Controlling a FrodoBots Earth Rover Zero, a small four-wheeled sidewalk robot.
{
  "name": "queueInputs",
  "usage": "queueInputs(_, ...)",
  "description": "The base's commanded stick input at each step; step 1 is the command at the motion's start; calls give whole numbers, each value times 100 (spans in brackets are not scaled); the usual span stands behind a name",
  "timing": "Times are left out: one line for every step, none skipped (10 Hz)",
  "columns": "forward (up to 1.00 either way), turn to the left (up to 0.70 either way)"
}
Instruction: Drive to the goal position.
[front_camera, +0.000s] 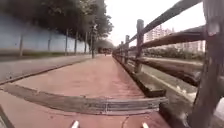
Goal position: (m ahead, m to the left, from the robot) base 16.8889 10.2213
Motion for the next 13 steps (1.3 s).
queueInputs(70, 2)
queueInputs(70, 2)
queueInputs(70, 2)
queueInputs(70, 2)
queueInputs(70, 2)
queueInputs(70, 2)
queueInputs(70, 2)
queueInputs(70, 2)
queueInputs(70, 2)
queueInputs(70, 2)
queueInputs(70, 2)
queueInputs(70, 2)
queueInputs(70, 2)
